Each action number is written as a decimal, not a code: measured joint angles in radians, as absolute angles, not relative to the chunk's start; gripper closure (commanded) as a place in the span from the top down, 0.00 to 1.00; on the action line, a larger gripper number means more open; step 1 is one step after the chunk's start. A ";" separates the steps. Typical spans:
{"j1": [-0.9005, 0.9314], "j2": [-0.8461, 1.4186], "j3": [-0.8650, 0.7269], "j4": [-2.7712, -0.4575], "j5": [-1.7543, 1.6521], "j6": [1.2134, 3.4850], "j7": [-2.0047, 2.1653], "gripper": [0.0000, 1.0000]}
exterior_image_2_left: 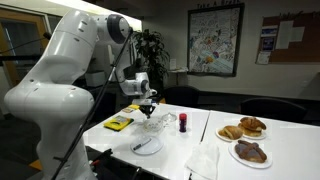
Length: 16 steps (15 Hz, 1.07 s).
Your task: Pick up the paper from the bowl and put it on the table
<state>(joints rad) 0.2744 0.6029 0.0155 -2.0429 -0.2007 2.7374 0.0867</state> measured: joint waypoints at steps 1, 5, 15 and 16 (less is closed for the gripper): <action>0.285 0.613 0.000 -2.033 -0.217 2.738 0.094 0.46; 0.297 0.617 0.002 -2.032 -0.230 2.739 0.098 0.74; 0.223 0.467 0.088 -2.067 -0.111 2.613 0.025 1.00; 0.199 0.438 0.111 -2.072 -0.070 2.568 -0.002 1.00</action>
